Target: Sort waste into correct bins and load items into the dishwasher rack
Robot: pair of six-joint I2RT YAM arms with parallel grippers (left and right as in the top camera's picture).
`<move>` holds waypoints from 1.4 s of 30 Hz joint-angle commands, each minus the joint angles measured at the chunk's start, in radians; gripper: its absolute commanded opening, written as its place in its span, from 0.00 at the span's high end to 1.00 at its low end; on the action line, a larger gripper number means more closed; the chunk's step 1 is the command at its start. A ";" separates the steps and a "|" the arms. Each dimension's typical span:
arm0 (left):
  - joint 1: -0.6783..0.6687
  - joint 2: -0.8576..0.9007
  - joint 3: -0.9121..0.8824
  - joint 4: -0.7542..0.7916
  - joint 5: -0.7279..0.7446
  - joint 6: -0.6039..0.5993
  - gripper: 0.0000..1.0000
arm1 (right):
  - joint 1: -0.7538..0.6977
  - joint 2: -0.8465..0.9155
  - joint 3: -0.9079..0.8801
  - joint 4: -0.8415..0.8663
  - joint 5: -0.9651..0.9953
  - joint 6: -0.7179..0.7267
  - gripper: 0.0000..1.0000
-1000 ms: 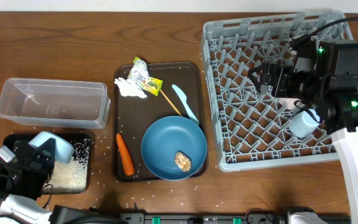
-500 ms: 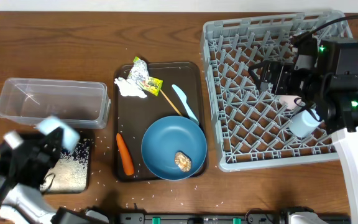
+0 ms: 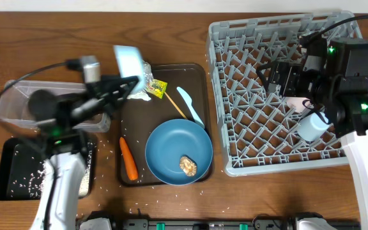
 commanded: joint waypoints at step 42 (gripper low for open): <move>-0.662 0.933 0.540 0.554 -0.442 -0.393 0.94 | -0.208 0.000 0.003 -0.135 0.126 0.011 0.03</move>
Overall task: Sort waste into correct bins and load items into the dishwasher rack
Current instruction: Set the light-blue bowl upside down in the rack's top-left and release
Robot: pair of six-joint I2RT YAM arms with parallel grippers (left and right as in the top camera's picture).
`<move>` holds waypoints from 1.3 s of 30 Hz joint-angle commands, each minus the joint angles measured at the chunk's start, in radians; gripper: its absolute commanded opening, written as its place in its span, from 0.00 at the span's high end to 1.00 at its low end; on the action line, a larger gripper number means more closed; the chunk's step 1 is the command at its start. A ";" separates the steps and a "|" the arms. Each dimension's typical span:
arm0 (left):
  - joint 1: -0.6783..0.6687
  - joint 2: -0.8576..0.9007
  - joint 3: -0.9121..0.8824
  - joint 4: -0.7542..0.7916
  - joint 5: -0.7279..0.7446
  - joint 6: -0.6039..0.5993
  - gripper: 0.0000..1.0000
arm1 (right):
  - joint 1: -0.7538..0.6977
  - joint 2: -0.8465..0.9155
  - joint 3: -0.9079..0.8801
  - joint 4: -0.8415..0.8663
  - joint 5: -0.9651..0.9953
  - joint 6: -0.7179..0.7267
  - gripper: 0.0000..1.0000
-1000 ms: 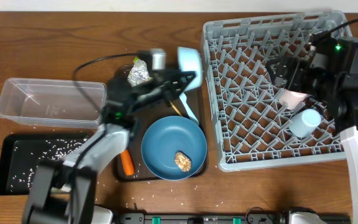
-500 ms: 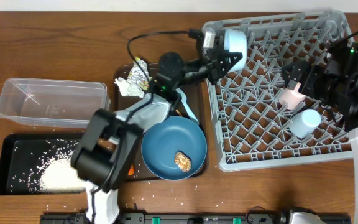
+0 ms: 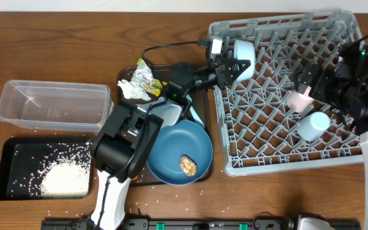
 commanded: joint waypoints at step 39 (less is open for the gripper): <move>-0.026 0.011 0.018 -0.165 -0.112 -0.042 0.59 | -0.005 0.000 0.003 -0.070 0.011 -0.040 0.01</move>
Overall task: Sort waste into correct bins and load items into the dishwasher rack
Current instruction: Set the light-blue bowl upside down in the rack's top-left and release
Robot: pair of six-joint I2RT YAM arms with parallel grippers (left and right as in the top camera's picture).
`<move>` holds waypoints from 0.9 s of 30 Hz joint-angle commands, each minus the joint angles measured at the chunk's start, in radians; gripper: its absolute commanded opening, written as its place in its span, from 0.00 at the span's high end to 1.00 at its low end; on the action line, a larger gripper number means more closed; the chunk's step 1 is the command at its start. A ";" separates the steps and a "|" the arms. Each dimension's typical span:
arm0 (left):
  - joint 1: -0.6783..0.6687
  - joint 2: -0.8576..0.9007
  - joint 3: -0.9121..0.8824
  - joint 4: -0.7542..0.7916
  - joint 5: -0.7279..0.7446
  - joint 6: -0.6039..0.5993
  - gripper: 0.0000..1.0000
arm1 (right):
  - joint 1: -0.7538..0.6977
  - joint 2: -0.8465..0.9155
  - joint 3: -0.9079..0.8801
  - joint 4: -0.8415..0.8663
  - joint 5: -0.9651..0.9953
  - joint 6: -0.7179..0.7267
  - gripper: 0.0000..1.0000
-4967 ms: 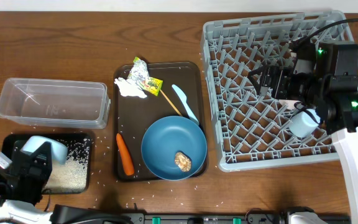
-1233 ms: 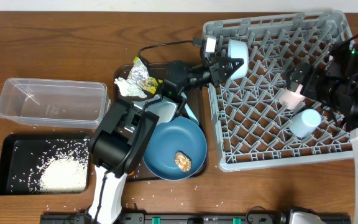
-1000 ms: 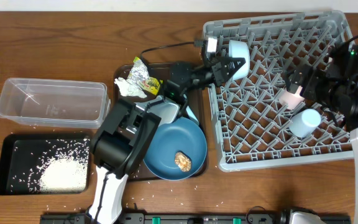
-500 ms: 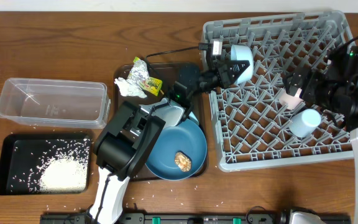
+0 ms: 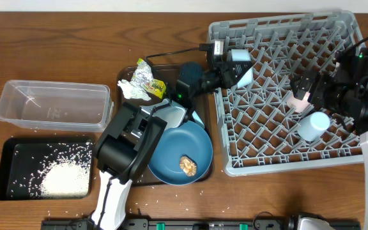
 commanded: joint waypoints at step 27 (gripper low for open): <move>0.247 0.011 0.016 -0.241 0.430 0.030 0.02 | -0.005 0.000 0.003 -0.001 0.006 -0.018 0.01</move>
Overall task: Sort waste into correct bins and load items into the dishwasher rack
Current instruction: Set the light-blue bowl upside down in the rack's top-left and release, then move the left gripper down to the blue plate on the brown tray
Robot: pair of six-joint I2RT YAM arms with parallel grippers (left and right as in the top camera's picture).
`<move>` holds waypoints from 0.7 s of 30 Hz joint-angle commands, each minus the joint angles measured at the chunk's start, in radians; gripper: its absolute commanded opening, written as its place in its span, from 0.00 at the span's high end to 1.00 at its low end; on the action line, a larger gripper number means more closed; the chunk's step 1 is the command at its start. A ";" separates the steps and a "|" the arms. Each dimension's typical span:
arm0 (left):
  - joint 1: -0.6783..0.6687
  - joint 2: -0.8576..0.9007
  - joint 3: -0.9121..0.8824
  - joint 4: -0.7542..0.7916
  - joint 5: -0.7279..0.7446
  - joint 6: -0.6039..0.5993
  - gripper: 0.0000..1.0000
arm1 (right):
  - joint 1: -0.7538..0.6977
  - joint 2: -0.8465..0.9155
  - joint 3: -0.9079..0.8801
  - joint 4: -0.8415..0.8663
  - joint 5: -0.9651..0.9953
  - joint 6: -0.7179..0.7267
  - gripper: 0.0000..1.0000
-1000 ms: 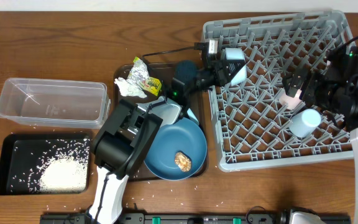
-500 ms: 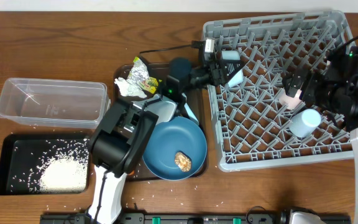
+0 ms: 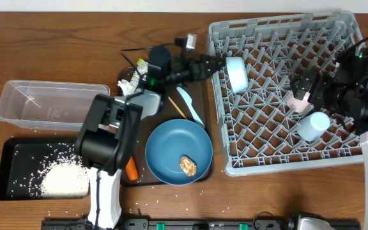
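A light blue cup (image 3: 237, 72) lies on its side in the grey dishwasher rack (image 3: 280, 19), near its left wall. My left gripper (image 3: 211, 64) is just left of the cup, at the rack's edge, open and apart from it. A pink cup (image 3: 297, 99) and another light blue cup (image 3: 313, 125) sit in the right part of the rack. My right gripper (image 3: 305, 88) hovers over the pink cup and looks open. On the dark tray (image 3: 204, 96) lie a blue plate (image 3: 171, 150) with a food scrap (image 3: 188, 165), a carrot (image 3: 131, 170), a light blue spoon (image 3: 190, 107) and a crumpled wrapper (image 3: 135, 78).
A clear plastic bin (image 3: 53, 105) stands at the left, with a black tray of rice (image 3: 43, 171) in front of it. Rice grains are scattered on the wooden table. My left arm (image 3: 110, 137) crosses the tray's left half and hides part of it.
My left gripper was shut on the light blue cup inside the rack's left edge. Now it is open and drawn back to the left, and the cup lies in the rack. The right arm is unmoved.
My left gripper first held the light blue cup high, left of the tray near the clear bin. Then it held the cup at the rack's left side, then lower in the rack, and now the cup rests there, let go. The right gripper shifted rightward early on.
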 commanded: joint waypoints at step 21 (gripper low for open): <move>0.093 -0.387 0.026 -1.087 -0.376 0.413 0.02 | -0.005 0.000 0.003 -0.023 0.002 -0.014 0.01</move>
